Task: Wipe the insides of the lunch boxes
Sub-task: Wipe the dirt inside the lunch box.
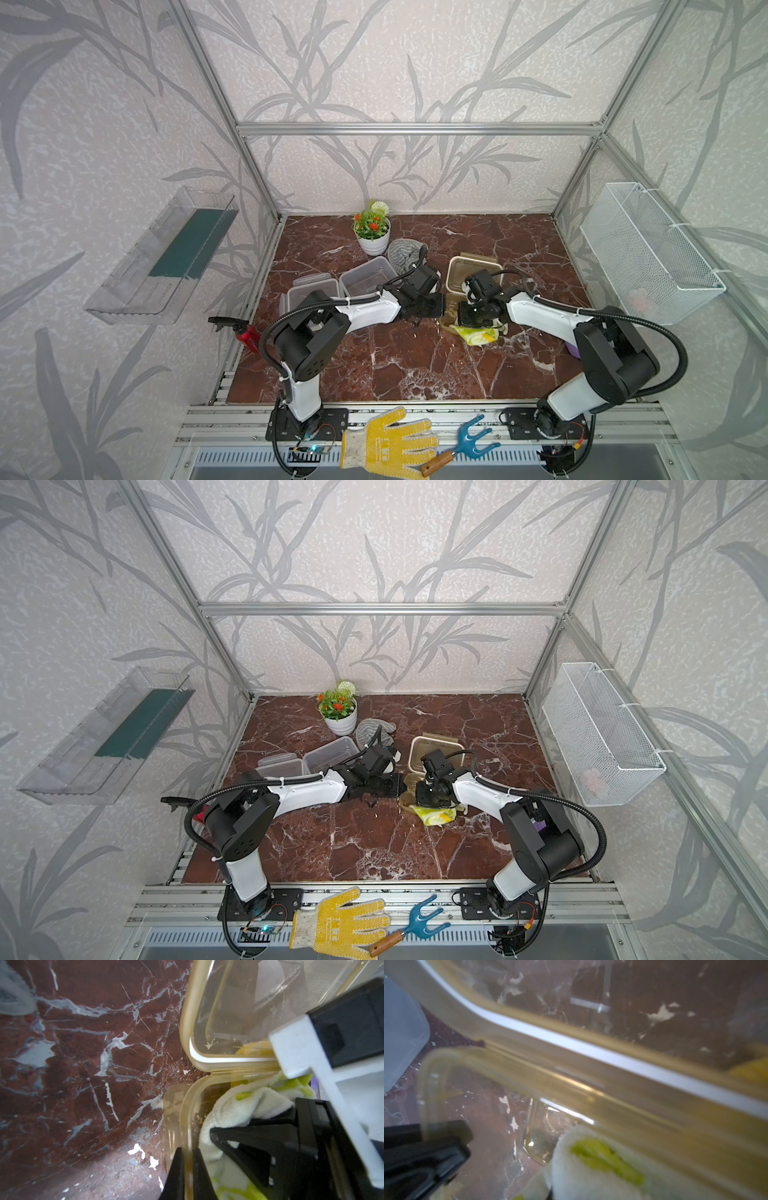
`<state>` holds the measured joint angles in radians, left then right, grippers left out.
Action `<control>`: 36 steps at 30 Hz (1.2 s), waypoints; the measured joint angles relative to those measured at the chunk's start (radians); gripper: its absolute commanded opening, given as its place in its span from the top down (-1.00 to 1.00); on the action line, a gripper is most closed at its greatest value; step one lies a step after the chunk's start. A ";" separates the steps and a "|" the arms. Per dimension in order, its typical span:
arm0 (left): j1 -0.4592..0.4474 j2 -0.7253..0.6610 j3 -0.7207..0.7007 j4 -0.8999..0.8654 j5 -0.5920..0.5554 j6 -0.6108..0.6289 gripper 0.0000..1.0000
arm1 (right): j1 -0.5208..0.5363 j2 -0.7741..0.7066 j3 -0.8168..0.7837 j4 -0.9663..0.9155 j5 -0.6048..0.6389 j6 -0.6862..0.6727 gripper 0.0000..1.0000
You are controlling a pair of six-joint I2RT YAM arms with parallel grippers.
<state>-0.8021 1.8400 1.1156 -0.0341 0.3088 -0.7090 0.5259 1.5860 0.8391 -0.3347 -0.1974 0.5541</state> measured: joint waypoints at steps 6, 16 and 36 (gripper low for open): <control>-0.002 0.007 0.016 -0.028 -0.002 -0.013 0.86 | 0.025 0.022 0.016 0.060 -0.005 0.098 1.00; -0.029 0.012 0.064 -0.124 -0.069 -0.017 0.87 | 0.027 0.045 0.016 0.224 0.033 0.372 1.00; -0.019 0.023 0.093 -0.163 -0.138 0.002 0.88 | 0.010 0.017 0.198 -0.089 0.338 0.010 1.00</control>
<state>-0.8215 1.8633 1.2091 -0.1974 0.1711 -0.7067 0.5354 1.6028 1.0367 -0.4232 0.1402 0.5636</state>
